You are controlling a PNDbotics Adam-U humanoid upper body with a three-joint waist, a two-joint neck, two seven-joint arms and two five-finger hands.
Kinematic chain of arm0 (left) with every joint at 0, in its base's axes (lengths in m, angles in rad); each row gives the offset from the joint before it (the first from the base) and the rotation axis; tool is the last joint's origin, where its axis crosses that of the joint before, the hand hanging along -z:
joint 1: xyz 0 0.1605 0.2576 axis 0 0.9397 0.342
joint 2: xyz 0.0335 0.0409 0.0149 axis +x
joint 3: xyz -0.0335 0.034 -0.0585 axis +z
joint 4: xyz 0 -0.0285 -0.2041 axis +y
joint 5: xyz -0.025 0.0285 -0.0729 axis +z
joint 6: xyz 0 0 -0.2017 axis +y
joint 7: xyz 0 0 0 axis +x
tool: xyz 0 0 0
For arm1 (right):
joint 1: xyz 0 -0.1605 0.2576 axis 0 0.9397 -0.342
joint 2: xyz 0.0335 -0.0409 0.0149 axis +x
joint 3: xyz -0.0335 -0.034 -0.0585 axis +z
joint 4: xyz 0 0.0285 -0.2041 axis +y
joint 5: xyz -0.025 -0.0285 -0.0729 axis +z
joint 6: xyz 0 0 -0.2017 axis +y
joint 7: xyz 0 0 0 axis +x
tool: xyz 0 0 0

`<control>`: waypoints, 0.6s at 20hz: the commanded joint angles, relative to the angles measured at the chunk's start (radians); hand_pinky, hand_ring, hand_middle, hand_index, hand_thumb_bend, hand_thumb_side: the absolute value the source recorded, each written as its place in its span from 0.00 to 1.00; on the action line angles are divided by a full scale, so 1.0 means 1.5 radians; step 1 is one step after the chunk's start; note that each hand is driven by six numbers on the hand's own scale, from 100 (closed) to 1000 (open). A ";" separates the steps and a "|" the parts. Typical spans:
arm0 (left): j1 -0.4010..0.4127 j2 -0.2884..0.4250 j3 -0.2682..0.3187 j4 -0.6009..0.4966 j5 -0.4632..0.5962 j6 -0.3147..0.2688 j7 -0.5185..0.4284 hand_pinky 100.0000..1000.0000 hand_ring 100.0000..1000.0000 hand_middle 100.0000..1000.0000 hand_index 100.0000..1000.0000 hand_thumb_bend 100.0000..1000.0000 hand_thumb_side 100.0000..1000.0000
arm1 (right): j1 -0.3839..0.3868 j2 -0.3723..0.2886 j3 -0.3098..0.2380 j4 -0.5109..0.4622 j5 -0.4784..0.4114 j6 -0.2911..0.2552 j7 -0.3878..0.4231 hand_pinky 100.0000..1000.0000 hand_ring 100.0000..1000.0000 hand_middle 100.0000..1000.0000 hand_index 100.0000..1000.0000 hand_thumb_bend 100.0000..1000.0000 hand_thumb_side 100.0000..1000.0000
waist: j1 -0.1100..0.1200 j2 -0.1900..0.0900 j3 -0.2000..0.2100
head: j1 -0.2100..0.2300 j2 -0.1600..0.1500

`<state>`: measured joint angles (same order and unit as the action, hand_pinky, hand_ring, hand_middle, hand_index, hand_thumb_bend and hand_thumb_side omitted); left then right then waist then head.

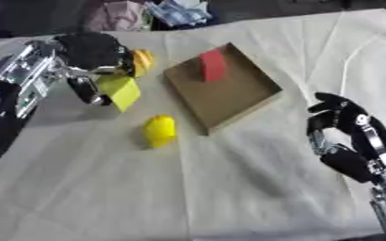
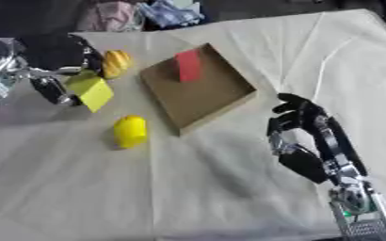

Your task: Pick up objects on the table and place them in the box.

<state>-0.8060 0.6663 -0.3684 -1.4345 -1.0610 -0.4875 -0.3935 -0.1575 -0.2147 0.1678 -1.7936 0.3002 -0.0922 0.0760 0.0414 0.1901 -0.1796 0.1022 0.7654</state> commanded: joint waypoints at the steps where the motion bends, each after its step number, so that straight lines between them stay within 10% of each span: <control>1: -0.035 0.007 -0.005 -0.049 0.020 0.007 -0.022 0.77 0.60 0.51 0.59 0.37 0.00 | -0.003 -0.007 0.002 -0.005 -0.003 -0.002 0.004 0.58 0.61 0.63 0.85 0.00 0.28 | 0.004 -0.023 -0.004 | 0.001 0.003; 12: -0.098 -0.125 -0.030 0.041 -0.050 -0.011 -0.029 0.77 0.62 0.54 0.62 0.37 0.00 | -0.009 -0.004 0.020 -0.004 -0.013 -0.005 0.024 0.58 0.61 0.63 0.85 0.00 0.28 | 0.002 -0.023 -0.034 | 0.014 0.003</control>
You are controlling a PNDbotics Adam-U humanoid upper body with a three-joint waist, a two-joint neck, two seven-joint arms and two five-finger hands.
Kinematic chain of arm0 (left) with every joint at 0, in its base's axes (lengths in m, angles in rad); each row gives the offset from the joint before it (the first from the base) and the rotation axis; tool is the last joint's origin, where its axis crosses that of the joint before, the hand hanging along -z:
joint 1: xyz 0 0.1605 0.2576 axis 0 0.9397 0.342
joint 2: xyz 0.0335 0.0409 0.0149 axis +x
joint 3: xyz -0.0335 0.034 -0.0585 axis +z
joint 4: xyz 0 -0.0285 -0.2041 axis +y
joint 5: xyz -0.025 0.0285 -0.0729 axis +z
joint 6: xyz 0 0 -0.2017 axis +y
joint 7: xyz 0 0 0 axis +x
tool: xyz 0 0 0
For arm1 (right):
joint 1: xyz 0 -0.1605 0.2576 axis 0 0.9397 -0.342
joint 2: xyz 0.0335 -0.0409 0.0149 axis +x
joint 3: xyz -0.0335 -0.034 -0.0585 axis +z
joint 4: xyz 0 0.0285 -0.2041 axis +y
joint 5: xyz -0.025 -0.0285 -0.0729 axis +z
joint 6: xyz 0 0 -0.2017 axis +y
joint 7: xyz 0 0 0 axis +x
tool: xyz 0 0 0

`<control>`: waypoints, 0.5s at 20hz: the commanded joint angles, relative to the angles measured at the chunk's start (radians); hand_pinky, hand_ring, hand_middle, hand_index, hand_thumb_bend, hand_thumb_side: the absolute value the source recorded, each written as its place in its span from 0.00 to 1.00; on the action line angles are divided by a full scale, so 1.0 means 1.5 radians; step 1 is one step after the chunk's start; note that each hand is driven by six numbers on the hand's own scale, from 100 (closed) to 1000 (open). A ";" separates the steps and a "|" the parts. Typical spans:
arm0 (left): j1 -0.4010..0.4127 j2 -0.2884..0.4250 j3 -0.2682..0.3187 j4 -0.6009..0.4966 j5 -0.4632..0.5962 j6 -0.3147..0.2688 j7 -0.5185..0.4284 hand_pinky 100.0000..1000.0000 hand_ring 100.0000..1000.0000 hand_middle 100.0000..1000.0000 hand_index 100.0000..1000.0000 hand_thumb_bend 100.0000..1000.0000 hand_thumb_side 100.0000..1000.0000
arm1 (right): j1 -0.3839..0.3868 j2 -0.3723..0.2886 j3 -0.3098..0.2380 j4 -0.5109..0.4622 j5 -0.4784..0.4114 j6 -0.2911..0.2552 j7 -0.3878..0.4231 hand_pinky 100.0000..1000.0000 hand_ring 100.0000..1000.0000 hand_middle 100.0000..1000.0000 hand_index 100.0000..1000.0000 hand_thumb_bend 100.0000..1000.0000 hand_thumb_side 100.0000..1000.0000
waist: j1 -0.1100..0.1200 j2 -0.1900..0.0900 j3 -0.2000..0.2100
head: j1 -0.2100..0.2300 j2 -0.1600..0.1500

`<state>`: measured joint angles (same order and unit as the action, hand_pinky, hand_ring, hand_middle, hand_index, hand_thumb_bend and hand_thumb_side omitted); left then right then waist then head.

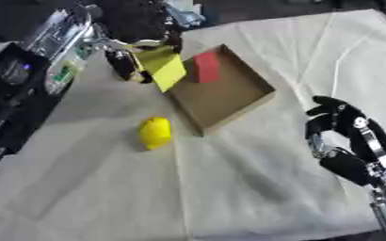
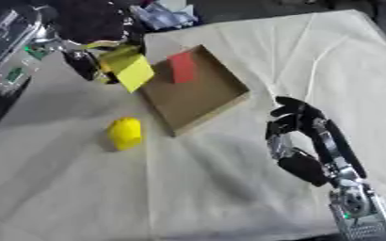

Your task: Pick up objects on the table and place them in the box.

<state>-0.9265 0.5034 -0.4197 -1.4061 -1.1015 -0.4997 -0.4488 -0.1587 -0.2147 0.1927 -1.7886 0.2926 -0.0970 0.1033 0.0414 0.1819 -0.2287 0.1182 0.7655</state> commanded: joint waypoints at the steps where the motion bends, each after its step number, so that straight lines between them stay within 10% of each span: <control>1: -0.020 -0.026 0.005 0.033 -0.032 -0.004 0.013 0.77 0.63 0.55 0.63 0.36 0.00 | -0.008 -0.004 0.005 -0.007 -0.009 -0.002 0.008 0.58 0.61 0.63 0.85 0.00 0.28 | 0.002 -0.017 -0.003 | 0.004 0.003; 10: -0.030 -0.092 -0.019 0.072 -0.072 -0.025 0.039 0.78 0.65 0.58 0.66 0.36 0.01 | -0.013 0.000 0.016 -0.008 -0.014 -0.006 0.023 0.58 0.60 0.63 0.85 0.00 0.27 | -0.002 -0.014 -0.014 | 0.002 0.003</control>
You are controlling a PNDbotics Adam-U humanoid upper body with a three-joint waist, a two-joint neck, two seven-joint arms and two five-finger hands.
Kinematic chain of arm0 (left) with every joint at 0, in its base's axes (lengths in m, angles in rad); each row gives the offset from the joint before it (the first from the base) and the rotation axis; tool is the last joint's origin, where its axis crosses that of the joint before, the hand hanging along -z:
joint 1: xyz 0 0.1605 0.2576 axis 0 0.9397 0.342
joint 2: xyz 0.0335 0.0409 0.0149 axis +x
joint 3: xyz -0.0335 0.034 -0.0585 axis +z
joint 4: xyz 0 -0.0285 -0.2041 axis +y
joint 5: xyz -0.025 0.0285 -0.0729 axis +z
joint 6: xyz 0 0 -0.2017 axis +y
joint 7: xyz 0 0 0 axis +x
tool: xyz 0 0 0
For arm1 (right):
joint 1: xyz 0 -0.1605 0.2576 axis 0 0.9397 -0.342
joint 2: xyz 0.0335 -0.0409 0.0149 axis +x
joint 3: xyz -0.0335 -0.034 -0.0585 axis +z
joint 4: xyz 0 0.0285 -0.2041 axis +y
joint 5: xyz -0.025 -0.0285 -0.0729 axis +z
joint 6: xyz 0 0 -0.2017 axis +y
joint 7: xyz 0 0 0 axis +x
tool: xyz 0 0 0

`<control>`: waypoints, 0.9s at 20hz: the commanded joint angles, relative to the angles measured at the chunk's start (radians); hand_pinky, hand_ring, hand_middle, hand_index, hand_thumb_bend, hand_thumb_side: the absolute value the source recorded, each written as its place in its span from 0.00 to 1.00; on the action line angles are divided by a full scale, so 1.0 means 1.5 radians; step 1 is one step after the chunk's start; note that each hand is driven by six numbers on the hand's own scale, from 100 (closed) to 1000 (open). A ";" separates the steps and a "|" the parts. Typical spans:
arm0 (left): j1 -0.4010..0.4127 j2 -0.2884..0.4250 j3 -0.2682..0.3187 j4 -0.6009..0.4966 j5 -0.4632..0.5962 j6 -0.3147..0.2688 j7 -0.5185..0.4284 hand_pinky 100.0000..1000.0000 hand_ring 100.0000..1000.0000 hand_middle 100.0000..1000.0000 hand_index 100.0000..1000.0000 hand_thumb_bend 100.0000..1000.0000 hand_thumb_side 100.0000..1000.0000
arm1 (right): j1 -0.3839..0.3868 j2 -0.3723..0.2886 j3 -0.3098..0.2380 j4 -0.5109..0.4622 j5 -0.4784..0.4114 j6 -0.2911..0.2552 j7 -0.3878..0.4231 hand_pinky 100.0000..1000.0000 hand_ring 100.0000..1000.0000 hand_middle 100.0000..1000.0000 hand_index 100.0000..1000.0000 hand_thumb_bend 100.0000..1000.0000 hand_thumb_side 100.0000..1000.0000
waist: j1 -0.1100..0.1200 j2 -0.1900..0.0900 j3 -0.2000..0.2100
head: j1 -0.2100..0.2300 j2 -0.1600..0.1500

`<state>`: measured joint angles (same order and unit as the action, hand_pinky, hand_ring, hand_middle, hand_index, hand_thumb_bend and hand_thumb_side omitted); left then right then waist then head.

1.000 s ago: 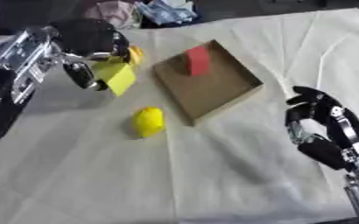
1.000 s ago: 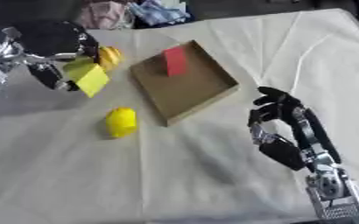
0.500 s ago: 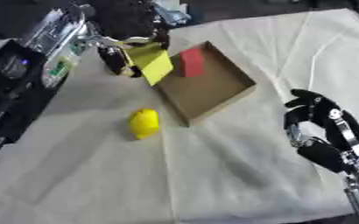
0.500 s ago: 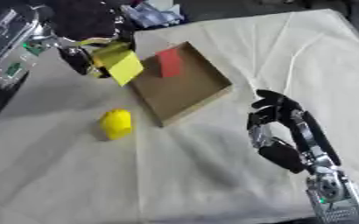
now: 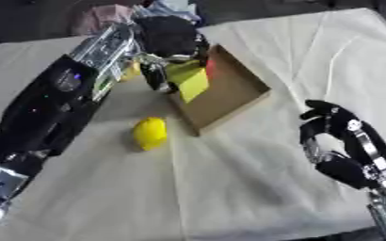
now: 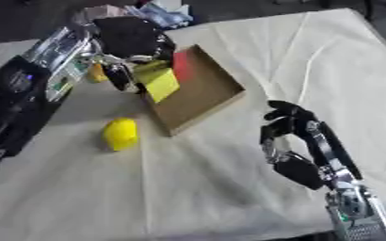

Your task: Pick up objects on the table and place them in the box.

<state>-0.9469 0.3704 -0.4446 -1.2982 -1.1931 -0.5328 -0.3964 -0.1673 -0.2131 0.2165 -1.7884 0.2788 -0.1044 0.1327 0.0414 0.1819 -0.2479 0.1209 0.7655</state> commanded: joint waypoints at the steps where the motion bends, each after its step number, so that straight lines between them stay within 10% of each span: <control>1: -0.015 -0.006 -0.006 0.003 -0.016 -0.005 0.002 0.78 0.66 0.58 0.66 0.36 0.01 | -0.007 -0.001 0.000 -0.008 -0.005 -0.001 0.004 0.58 0.60 0.63 0.85 0.00 0.27 | -0.002 -0.015 -0.002 | 0.001 0.003; 18: 0.000 -0.036 -0.029 0.032 -0.053 -0.020 -0.055 0.79 0.69 0.64 0.74 0.39 0.14 | -0.007 0.001 -0.001 -0.008 -0.005 -0.001 0.008 0.58 0.60 0.64 0.84 0.00 0.27 | -0.005 -0.014 -0.006 | -0.002 0.002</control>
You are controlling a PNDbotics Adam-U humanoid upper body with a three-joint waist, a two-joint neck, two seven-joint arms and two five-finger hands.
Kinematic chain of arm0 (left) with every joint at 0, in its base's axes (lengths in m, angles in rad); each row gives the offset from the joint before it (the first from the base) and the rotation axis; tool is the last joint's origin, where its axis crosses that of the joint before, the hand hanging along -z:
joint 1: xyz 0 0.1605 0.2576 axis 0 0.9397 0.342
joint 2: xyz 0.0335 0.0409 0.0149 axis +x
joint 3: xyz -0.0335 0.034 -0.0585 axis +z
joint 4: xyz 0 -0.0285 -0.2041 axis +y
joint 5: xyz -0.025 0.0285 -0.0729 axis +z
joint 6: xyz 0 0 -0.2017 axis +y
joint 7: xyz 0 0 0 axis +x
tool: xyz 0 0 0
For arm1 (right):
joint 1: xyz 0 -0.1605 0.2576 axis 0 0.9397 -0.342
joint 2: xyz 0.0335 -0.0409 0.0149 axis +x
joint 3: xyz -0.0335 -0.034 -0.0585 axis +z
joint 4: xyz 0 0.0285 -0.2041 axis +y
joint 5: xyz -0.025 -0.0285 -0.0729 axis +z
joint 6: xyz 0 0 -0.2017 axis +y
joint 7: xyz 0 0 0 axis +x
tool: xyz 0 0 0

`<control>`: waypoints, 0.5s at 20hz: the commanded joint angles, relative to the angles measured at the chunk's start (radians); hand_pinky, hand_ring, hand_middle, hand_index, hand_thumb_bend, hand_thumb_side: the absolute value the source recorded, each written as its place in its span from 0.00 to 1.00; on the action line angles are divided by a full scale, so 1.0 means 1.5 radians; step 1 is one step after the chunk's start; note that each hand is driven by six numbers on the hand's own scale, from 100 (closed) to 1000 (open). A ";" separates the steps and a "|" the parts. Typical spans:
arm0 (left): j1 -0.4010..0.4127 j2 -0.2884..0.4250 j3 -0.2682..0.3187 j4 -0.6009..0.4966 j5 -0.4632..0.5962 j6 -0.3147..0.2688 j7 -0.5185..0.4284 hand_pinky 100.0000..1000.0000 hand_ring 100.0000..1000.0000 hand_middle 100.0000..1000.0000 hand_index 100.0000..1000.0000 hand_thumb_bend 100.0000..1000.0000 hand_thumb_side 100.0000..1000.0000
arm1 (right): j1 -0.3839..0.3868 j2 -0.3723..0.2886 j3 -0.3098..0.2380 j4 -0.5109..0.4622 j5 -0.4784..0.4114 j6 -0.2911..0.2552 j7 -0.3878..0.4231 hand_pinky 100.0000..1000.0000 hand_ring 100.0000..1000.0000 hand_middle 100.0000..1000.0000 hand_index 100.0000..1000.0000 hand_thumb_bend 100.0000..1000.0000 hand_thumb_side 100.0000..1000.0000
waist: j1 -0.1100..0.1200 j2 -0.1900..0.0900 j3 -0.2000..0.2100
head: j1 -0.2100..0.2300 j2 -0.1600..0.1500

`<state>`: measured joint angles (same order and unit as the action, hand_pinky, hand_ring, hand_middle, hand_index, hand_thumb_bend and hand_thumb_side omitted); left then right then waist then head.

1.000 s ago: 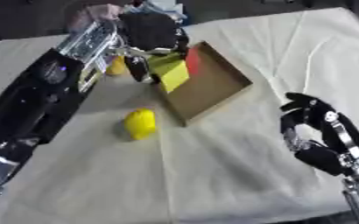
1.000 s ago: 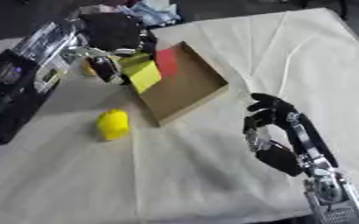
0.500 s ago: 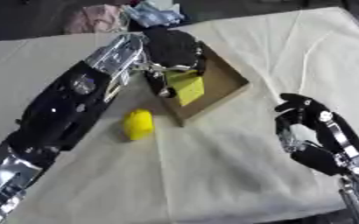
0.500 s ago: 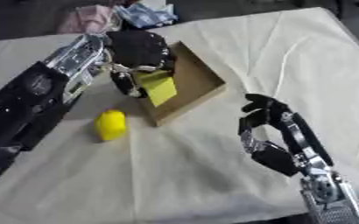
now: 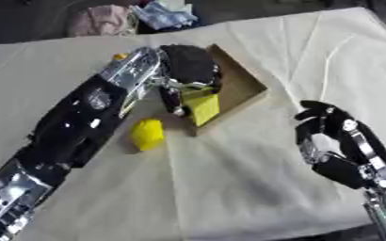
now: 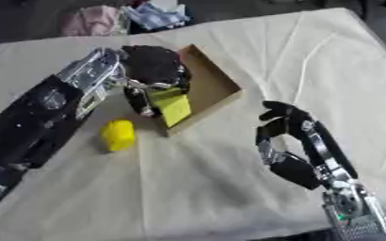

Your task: Pick up objects on the table and place them in the box.

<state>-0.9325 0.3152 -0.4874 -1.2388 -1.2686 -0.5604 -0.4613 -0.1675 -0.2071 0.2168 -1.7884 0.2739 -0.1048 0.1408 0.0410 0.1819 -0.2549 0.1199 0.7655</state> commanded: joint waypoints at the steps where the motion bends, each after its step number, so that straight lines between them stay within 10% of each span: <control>1: -0.010 0.001 -0.002 -0.010 -0.002 -0.002 -0.018 0.80 0.70 0.65 0.76 0.41 0.15 | -0.007 -0.003 -0.001 -0.008 -0.001 -0.001 0.003 0.58 0.60 0.64 0.84 0.00 0.27 | -0.005 -0.014 -0.002 | -0.002 0.002; 10: -0.020 0.031 0.011 -0.069 0.035 0.006 -0.072 0.82 0.74 0.74 0.84 0.50 0.21 | -0.006 -0.003 -0.003 -0.008 0.000 -0.001 0.004 0.58 0.59 0.64 0.84 0.00 0.27 | -0.005 -0.016 -0.001 | -0.005 0.001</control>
<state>-0.9359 0.3330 -0.4887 -1.3088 -1.2320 -0.5465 -0.5510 -0.1674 -0.2070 0.2165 -1.7884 0.2739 -0.1037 0.1424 0.0410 0.1819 -0.2565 0.1153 0.7655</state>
